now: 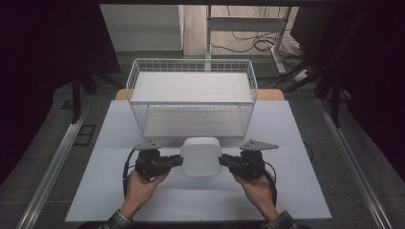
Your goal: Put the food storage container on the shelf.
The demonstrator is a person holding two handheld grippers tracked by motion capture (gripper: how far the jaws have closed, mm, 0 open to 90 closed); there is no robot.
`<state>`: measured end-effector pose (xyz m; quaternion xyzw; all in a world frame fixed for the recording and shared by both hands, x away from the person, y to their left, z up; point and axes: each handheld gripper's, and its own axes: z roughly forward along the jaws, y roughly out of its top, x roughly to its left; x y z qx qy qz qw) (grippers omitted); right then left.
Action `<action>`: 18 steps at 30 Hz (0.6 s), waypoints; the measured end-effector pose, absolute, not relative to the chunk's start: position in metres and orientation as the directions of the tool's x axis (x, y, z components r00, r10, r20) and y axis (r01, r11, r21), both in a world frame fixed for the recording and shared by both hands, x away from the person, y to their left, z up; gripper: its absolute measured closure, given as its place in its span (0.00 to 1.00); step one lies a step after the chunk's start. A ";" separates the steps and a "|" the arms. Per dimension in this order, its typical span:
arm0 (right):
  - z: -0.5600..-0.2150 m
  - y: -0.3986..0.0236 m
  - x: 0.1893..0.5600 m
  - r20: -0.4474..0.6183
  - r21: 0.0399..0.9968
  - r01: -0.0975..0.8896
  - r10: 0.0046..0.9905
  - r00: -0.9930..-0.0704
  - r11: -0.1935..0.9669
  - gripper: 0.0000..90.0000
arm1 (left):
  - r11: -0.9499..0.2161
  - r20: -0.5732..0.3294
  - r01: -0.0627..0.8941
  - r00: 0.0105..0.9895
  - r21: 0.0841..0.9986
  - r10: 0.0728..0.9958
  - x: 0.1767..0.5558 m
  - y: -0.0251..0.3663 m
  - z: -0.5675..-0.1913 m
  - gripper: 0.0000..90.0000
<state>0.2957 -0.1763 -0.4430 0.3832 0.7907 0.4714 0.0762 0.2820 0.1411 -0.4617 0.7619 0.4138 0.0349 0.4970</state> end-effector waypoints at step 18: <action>-0.399 -0.169 0.316 0.207 0.849 0.470 0.664 -0.718 0.243 0.87 | -0.145 -0.317 0.542 0.665 0.828 0.676 0.300 0.150 -0.415 0.89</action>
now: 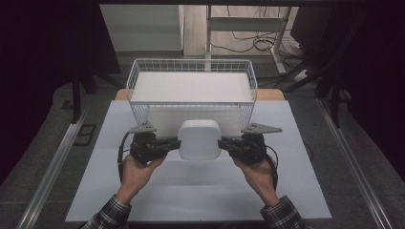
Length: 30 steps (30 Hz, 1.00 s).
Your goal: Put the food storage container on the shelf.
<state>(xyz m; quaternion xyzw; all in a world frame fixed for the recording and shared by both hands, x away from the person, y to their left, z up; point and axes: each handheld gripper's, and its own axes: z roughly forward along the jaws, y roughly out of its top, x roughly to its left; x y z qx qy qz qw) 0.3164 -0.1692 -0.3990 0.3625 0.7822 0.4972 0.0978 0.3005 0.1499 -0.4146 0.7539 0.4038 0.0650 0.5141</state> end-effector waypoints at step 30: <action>-0.306 -0.145 0.369 0.153 0.917 0.355 0.660 -0.736 0.182 0.87 | -0.104 -0.243 0.442 0.658 0.891 0.713 0.349 0.171 -0.315 0.88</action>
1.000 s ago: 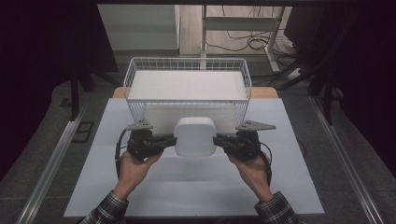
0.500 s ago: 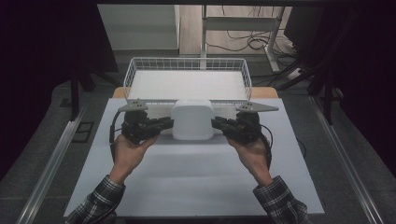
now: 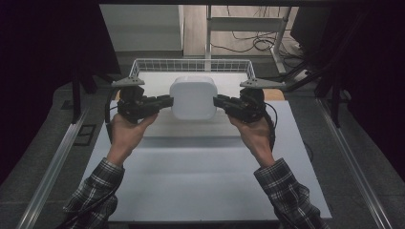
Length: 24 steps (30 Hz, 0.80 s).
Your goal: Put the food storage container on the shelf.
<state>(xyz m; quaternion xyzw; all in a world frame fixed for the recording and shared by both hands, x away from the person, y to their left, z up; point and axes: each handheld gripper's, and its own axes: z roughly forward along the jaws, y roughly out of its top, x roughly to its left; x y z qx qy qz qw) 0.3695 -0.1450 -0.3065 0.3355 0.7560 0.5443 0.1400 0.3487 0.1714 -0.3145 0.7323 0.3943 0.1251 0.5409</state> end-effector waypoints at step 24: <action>-0.301 -0.134 0.417 0.191 0.898 0.411 0.701 -0.687 0.158 0.83 | -0.066 -0.305 0.498 0.624 0.865 0.719 0.397 0.170 -0.312 0.75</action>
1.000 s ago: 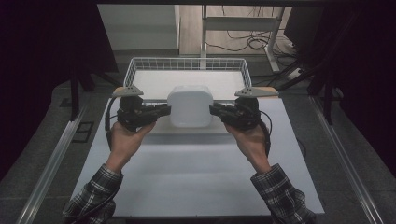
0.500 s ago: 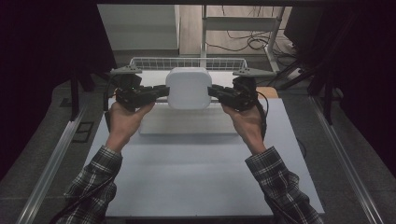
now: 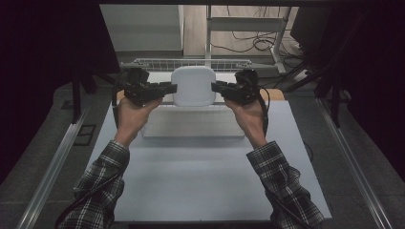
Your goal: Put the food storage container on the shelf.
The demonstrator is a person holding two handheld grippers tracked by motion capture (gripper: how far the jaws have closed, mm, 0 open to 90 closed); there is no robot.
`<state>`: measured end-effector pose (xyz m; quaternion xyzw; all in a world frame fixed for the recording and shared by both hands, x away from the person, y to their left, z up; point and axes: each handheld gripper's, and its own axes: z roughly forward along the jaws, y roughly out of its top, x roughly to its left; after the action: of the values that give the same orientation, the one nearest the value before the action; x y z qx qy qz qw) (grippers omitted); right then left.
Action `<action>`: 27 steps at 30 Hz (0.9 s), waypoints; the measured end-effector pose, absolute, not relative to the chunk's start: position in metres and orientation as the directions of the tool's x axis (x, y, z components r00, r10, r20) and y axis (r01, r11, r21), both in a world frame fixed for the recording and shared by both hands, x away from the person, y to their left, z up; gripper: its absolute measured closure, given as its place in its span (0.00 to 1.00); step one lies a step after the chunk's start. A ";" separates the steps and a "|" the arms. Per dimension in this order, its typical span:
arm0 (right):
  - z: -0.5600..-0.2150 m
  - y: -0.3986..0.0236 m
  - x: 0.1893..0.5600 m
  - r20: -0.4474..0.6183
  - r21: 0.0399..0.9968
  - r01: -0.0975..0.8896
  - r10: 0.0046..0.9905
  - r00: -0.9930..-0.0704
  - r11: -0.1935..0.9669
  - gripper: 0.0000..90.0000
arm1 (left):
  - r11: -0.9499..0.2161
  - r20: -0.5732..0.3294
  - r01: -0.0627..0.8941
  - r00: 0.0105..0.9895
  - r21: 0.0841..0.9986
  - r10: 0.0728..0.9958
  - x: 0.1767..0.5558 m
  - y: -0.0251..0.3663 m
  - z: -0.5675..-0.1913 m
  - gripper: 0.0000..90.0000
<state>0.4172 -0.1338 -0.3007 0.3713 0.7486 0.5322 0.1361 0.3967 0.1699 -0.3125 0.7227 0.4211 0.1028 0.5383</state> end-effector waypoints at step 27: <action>-0.303 -0.124 0.442 0.167 0.884 0.429 0.731 -0.661 0.186 0.64 | -0.077 -0.313 0.531 0.604 0.844 0.733 0.417 0.162 -0.324 0.65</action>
<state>0.4417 -0.1237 -0.3032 0.3840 0.7558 0.5093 0.1483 0.4168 0.1623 -0.3242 0.7274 0.4344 0.0969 0.5223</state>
